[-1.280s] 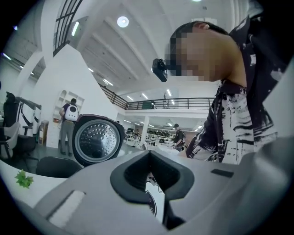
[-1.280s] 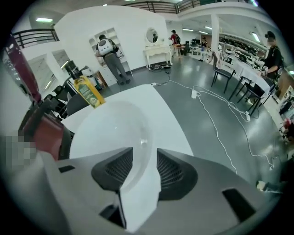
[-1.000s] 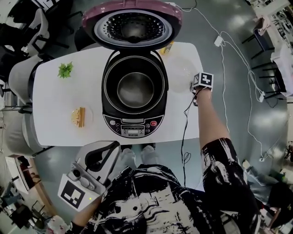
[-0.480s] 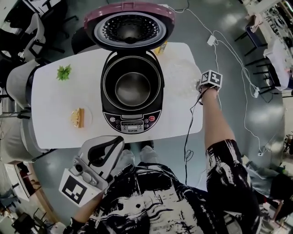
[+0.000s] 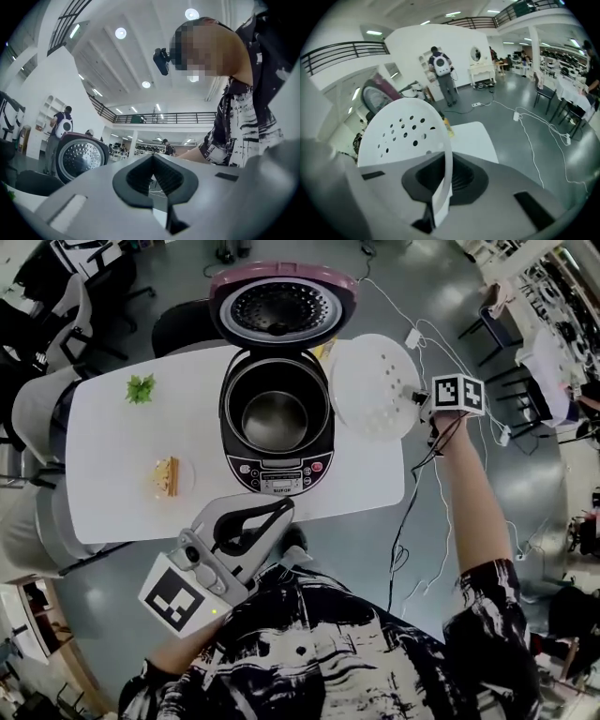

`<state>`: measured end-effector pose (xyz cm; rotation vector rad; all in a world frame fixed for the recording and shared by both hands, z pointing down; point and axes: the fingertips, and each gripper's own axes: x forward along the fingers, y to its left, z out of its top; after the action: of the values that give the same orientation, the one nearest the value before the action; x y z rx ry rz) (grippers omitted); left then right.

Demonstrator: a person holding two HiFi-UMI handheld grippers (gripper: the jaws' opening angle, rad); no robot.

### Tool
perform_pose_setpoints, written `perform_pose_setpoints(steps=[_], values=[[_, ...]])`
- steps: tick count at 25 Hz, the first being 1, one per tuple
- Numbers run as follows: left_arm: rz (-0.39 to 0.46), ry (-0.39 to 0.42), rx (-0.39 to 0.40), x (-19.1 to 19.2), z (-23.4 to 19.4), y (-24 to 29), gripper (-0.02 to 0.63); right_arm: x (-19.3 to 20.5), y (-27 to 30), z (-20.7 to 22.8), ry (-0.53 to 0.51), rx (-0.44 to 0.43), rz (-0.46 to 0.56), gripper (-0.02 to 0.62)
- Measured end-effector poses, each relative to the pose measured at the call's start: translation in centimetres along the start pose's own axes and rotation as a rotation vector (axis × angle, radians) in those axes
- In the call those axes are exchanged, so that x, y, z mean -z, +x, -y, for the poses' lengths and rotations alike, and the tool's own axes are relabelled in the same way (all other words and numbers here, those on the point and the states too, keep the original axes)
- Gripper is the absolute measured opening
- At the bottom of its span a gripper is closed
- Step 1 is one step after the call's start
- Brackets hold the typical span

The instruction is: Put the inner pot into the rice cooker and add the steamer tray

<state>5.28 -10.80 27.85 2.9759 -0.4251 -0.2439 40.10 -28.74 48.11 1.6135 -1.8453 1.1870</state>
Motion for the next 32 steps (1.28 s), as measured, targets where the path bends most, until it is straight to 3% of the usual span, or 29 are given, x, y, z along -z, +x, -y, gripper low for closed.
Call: perform_pose_setpoints(steps=[4,9,22,32], values=[[0.024,-0.003,0.007,-0.9,0.8,-1.9,0.005,-0.4,1.0,-9.4,-0.123,-0.094,-0.009,0.002],[0.041,0.008,-0.030,-2.0,1.0,-5.0,0.005,1.1,6.1,-15.2,-0.182,-0.066,-0.090,0.003],[0.042,0.010,-0.165,-2.6,-0.3,-11.9,0.005,4.0,12.6,-15.4,-0.215,0.138,-0.221,0.003],[0.061,0.008,-0.181,-2.6,-1.0,-13.7,0.005,4.3,13.3,-15.8,-0.308,0.209,-0.246,0.006]])
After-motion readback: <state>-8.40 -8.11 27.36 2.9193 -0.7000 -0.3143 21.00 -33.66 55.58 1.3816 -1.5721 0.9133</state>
